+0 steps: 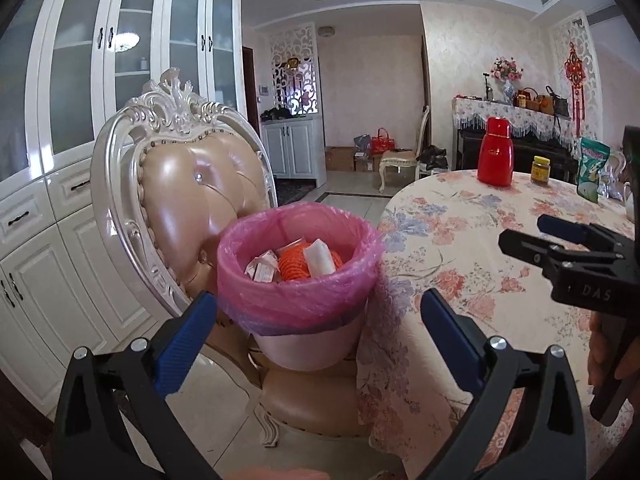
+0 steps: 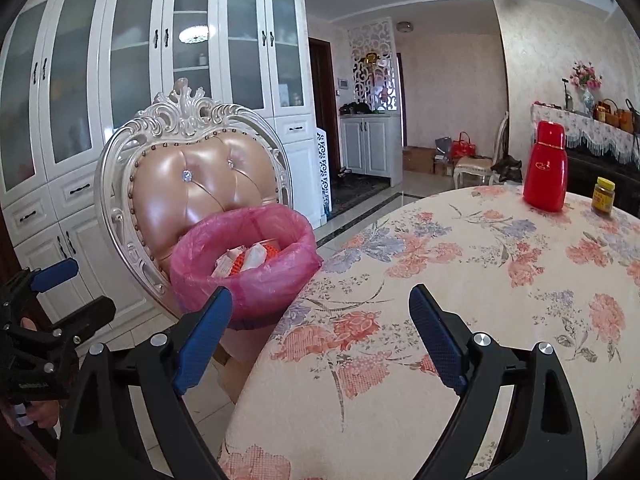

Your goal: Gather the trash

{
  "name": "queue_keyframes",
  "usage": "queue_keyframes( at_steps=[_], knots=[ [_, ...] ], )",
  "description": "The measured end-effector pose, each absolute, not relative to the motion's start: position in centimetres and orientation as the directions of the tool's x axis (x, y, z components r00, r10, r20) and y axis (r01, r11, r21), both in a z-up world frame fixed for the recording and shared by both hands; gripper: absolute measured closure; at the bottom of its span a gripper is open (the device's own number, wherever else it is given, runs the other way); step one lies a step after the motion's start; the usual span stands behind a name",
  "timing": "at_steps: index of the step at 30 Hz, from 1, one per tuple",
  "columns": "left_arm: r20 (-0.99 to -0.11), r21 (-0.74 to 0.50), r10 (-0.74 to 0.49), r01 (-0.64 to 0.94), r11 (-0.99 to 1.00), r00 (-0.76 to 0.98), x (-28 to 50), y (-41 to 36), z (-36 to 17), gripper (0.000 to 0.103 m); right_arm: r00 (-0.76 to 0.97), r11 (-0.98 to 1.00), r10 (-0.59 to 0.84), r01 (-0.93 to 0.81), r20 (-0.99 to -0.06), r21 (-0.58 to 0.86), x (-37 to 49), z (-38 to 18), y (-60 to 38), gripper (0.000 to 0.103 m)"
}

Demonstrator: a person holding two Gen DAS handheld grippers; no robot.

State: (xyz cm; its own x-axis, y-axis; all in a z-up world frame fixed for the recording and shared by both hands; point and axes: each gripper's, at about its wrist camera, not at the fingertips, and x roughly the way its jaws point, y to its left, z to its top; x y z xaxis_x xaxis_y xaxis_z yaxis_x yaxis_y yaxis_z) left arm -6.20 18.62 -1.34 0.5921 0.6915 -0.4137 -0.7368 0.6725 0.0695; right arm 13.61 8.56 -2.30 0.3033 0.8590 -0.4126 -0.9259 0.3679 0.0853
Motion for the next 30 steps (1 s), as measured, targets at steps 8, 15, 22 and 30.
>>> queue_keyframes(
  at_steps=[8, 15, 22, 30],
  knots=[
    [-0.423, 0.068, 0.687, -0.735, 0.674, 0.591, -6.0, 18.7, -1.8, 0.004, 0.31, 0.366, 0.864, -0.928, -0.396, 0.074, 13.3, -2.2, 8.6, 0.019],
    [-0.434, 0.053, 0.691, -0.749, 0.661, 0.578, -6.2, 19.3, -2.3, 0.004, 0.28, 0.322, 0.88, -0.945, -0.384, 0.05, 12.2, -2.2, 8.8, 0.019],
    [-0.443, 0.056, 0.687, -0.747, 0.663, 0.576, -6.1, 19.5, -2.5, 0.004, 0.28, 0.325, 0.882, -0.944, -0.38, 0.061, 12.2, -2.2, 8.8, 0.019],
    [-0.443, 0.06, 0.686, -0.744, 0.665, 0.577, -6.1, 19.4, -2.6, 0.004, 0.282, 0.327, 0.883, -0.943, -0.375, 0.062, 12.2, -2.1, 8.7, 0.019]
  ],
)
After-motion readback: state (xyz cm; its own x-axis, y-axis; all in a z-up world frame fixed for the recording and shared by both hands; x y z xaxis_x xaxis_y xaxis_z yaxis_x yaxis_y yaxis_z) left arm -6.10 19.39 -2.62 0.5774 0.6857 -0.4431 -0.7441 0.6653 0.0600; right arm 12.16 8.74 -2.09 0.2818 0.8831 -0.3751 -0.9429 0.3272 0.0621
